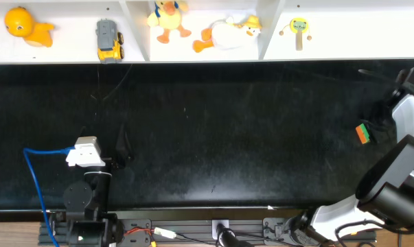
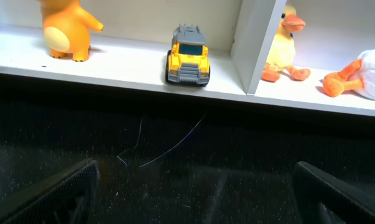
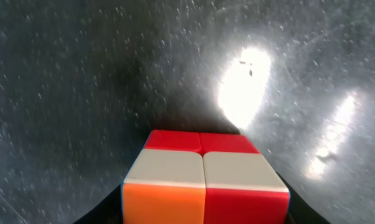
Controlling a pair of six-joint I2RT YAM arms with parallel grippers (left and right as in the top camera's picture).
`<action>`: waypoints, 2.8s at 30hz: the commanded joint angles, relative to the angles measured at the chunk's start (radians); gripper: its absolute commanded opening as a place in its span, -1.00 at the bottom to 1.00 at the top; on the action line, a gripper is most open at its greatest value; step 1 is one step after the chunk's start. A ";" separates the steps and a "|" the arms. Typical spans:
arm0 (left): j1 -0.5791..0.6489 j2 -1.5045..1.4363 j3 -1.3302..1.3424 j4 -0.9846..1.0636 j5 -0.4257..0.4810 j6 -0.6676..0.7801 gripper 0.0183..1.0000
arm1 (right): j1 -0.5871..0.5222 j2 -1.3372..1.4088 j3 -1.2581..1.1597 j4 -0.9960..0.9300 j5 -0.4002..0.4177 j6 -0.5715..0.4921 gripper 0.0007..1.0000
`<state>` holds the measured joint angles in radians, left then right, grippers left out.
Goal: Store Toys
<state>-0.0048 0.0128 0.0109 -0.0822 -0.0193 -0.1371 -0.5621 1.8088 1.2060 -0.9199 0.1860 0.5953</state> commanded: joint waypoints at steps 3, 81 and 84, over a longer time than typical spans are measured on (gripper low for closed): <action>0.003 -0.011 -0.003 -0.002 0.003 -0.018 0.99 | 0.007 -0.202 0.108 -0.048 -0.007 -0.133 -0.54; 0.003 -0.011 -0.003 -0.002 0.003 -0.018 1.00 | -0.014 0.266 -0.127 1.785 -0.866 -0.811 -0.91; 0.003 -0.011 -0.003 -0.002 0.003 -0.018 0.99 | -0.012 0.297 -0.095 1.784 -0.866 -0.794 -0.91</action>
<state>-0.0048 0.0128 0.0109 -0.0822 -0.0193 -0.1371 -0.5697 2.0731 1.0679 0.8536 -0.6655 -0.2287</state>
